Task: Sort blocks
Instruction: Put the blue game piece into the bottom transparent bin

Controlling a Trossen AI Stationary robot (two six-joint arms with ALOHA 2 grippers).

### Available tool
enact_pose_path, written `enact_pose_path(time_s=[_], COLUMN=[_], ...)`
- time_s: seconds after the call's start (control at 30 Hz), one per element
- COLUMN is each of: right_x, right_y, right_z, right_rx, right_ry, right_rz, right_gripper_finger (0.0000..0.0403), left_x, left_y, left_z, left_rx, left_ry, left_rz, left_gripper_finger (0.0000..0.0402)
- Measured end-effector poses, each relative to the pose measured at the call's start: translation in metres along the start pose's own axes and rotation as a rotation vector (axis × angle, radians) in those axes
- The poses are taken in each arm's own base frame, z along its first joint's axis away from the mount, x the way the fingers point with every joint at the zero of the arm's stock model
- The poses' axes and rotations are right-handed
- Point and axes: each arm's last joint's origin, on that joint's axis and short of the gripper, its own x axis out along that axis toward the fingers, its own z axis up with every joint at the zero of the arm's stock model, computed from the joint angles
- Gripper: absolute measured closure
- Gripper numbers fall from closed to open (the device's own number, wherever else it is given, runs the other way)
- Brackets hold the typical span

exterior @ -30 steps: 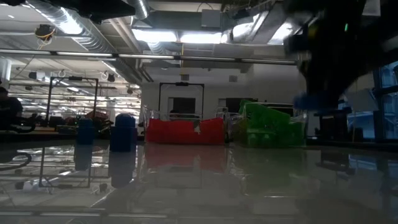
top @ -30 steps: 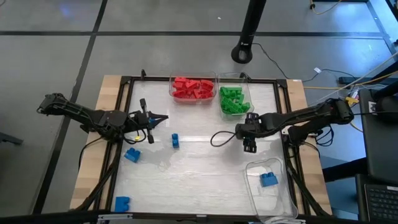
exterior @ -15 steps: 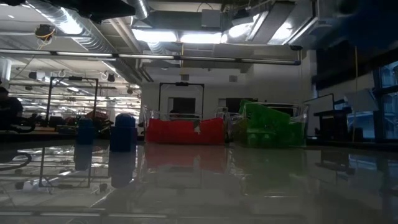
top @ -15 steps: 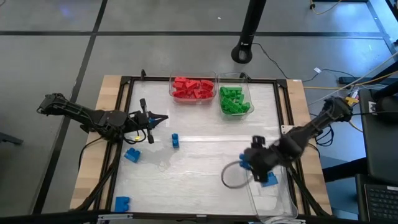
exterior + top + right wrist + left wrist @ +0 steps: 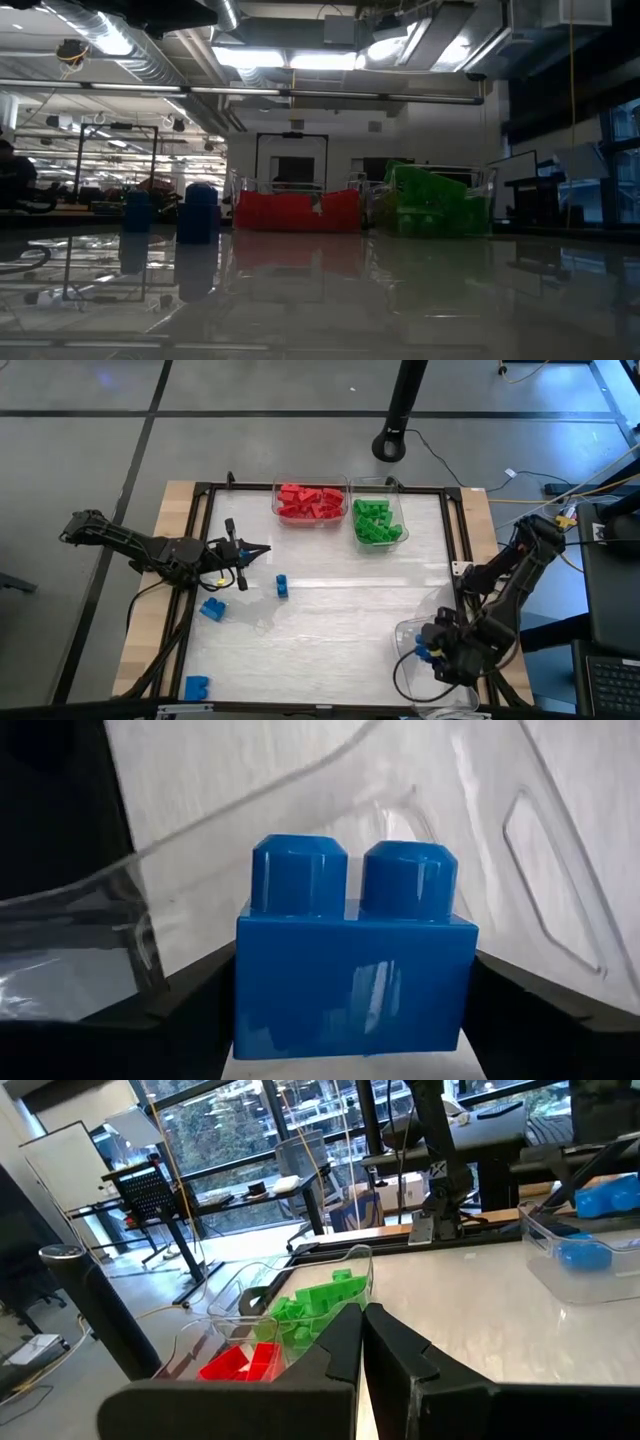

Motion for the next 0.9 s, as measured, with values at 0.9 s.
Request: enact_pose_path(time_s=[0.9], right_x=[-0.004], right_y=[-0.002], right_z=[0.026], right_rx=[-0.044], right_ry=[-0.073], right_rz=[0.023], right_gripper_finger=[0.0021], left_x=[0.0], left_y=[-0.001], left_z=[0.0], left_rx=[-0.016], left_ry=[-0.004], left_rz=[-0.02], left_gripper_finger=[0.0398])
